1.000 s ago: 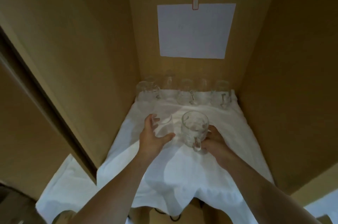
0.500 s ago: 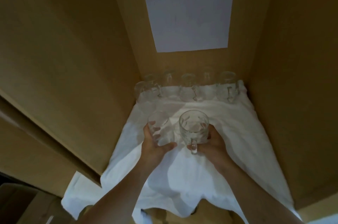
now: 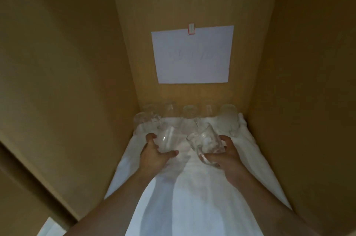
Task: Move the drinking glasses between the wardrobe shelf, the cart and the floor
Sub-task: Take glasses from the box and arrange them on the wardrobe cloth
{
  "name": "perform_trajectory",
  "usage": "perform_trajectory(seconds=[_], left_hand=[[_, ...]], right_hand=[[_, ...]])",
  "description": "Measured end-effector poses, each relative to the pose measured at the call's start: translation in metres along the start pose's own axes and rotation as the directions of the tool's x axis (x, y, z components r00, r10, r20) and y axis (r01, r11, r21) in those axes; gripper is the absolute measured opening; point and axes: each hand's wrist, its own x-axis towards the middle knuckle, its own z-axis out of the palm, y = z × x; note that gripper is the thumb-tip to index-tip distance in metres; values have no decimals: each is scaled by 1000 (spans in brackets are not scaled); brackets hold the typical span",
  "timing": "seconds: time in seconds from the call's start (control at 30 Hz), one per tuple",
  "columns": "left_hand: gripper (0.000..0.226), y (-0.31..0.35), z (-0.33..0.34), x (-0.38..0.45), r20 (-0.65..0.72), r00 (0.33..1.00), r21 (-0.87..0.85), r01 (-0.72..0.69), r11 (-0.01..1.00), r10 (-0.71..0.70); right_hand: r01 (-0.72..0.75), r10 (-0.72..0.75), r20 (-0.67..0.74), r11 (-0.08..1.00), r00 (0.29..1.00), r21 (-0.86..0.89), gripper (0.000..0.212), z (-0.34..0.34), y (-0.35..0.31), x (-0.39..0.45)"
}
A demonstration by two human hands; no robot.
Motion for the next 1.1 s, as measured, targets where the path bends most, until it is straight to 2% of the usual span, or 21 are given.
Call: perform_trajectory(seconds=[0.13, 0.23, 0.3, 0.37, 0.47, 0.57, 0.7, 0.83, 0.93, 1.1], left_hand=[[90, 25, -21, 30, 142, 990, 296, -63, 953, 21], [94, 43, -31, 48, 278, 960, 532, -162, 831, 9], [97, 55, -35, 55, 331, 944, 631, -225, 742, 4], [97, 67, -37, 58, 357, 934, 717, -274, 641, 0], [97, 77, -37, 67, 400, 916, 802, -339, 492, -20], [101, 82, -34, 75, 400, 916, 835, -372, 406, 15], [105, 82, -25, 87, 385, 916, 838, -399, 372, 113], [82, 73, -16, 101, 414, 873, 791, -485, 374, 258], [71, 67, -11, 110, 409, 840, 738, -534, 412, 357], [69, 60, -3, 117, 349, 823, 646, -558, 520, 448]], right_hand=[[61, -61, 7, 992, 998, -108, 87, -1, -22, 9], [97, -95, 18, 974, 995, -206, 93, -3, -34, 22], [132, -125, 43, 924, 991, -359, 94, -1, -41, 30], [160, -141, 76, 830, 987, -534, 97, 3, -47, 36], [194, -156, 123, 623, 980, -757, 104, 17, -53, 47], [255, -136, 218, 415, 966, -873, 108, 37, -50, 56], [330, -155, 296, 294, 942, -897, 103, 59, -39, 67], [419, -206, 380, 196, 902, -887, 99, 77, -34, 75], [470, -215, 436, 144, 874, -871, 100, 86, -32, 82], [535, -255, 492, 144, 833, -832, 92, 93, -33, 94]])
